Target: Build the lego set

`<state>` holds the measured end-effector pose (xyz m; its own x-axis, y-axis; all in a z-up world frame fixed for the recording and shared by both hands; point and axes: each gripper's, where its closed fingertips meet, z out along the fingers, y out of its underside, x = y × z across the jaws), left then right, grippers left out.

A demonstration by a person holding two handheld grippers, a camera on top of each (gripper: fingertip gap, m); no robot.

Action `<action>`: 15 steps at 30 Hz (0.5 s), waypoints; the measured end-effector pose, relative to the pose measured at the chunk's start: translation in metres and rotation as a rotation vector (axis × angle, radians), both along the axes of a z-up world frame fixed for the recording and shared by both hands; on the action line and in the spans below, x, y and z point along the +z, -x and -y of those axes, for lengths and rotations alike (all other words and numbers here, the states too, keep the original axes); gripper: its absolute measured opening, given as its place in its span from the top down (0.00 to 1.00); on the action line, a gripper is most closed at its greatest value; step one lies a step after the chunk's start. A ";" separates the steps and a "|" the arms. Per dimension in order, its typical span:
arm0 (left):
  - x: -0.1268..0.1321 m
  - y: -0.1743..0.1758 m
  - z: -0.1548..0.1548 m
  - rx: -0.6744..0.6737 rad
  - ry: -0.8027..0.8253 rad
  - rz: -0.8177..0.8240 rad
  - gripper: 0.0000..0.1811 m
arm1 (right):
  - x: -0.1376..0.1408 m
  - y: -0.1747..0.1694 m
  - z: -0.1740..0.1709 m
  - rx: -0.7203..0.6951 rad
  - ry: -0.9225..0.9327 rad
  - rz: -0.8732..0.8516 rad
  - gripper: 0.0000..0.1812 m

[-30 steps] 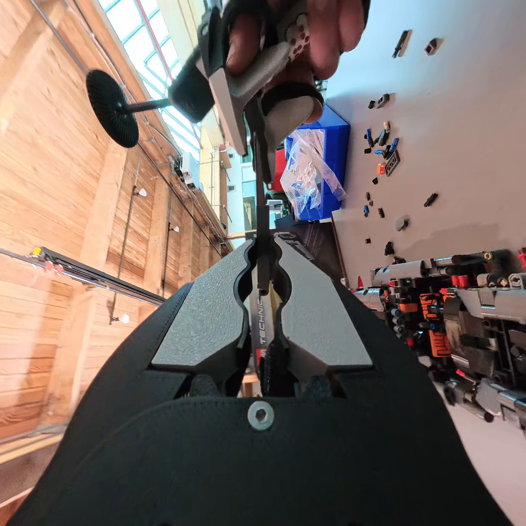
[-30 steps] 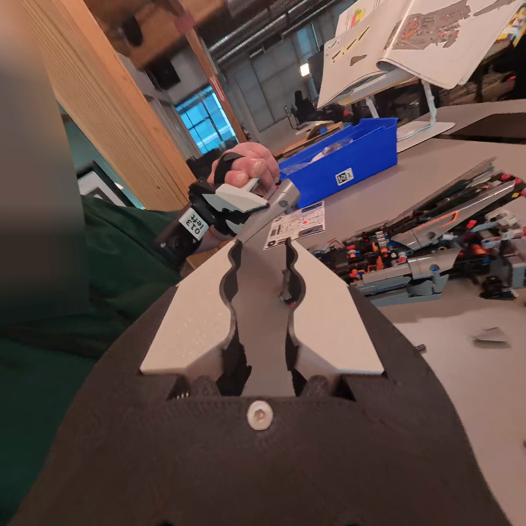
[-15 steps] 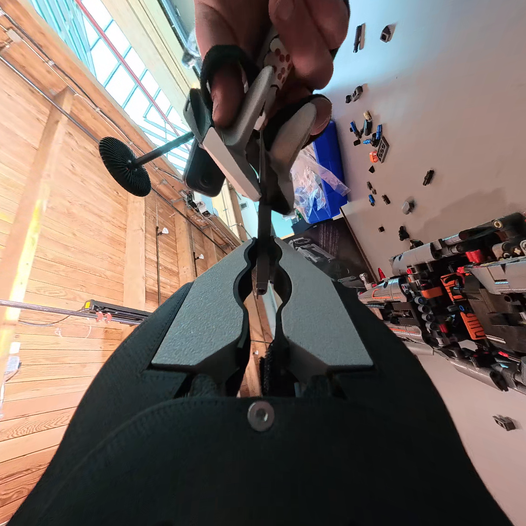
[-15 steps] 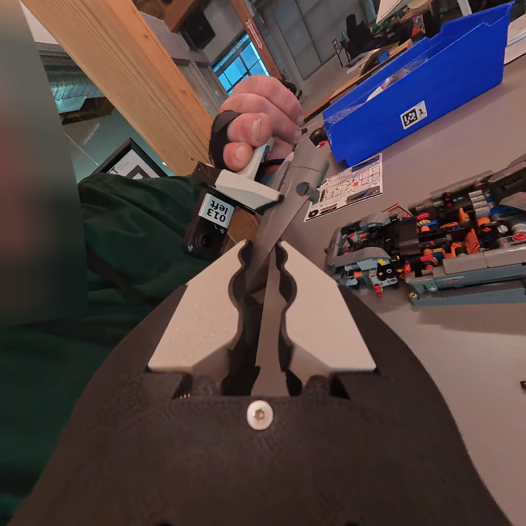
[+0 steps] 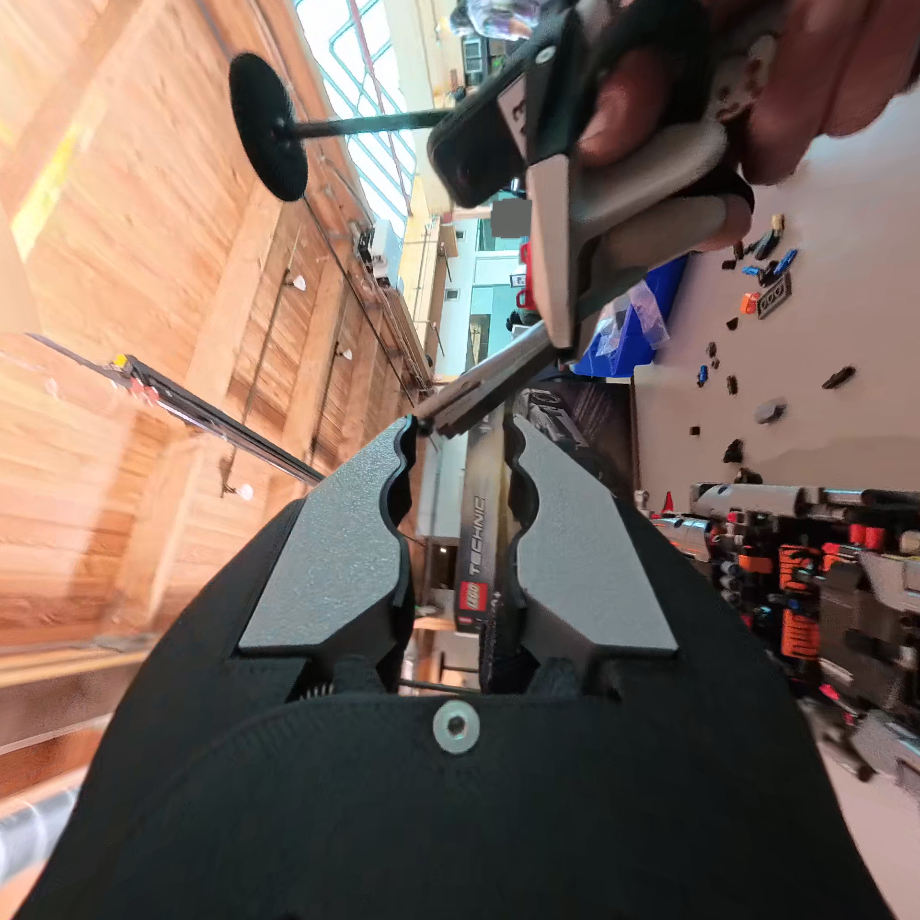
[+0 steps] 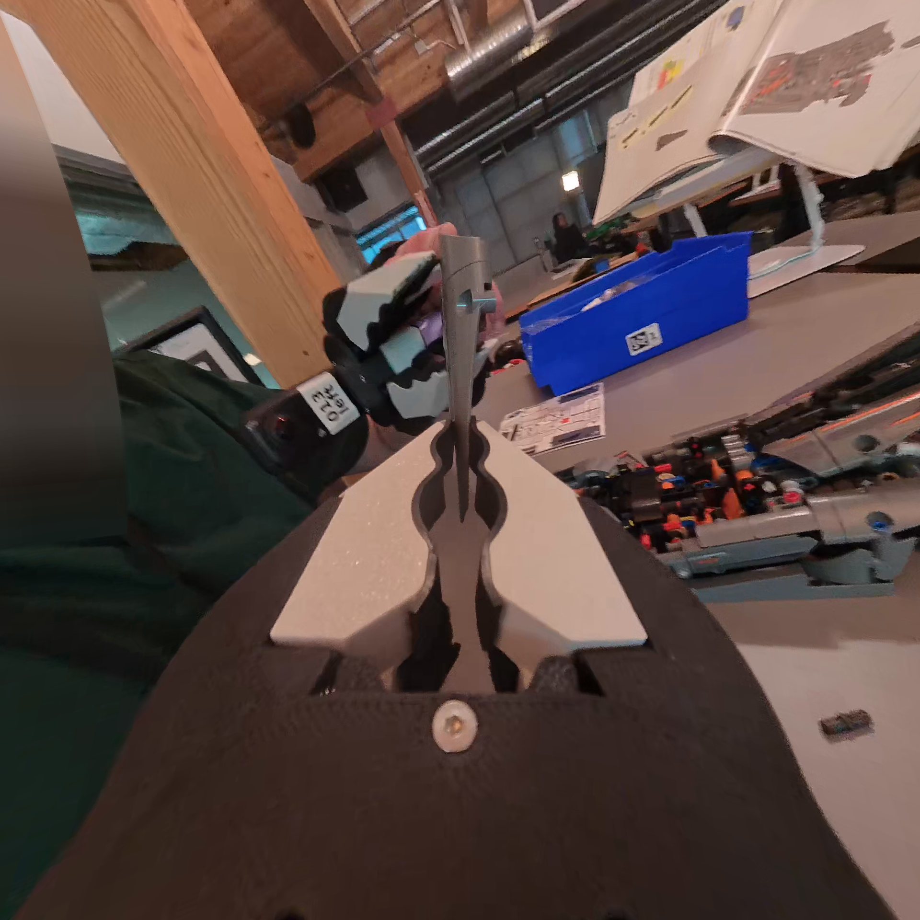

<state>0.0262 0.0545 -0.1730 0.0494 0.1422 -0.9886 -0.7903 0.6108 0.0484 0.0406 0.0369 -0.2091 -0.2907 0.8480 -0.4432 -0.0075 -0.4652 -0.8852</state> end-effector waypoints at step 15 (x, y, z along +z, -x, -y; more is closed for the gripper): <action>-0.033 0.025 -0.016 -0.115 1.253 0.936 0.68 | -0.019 0.001 -0.045 -0.814 -1.201 0.484 0.99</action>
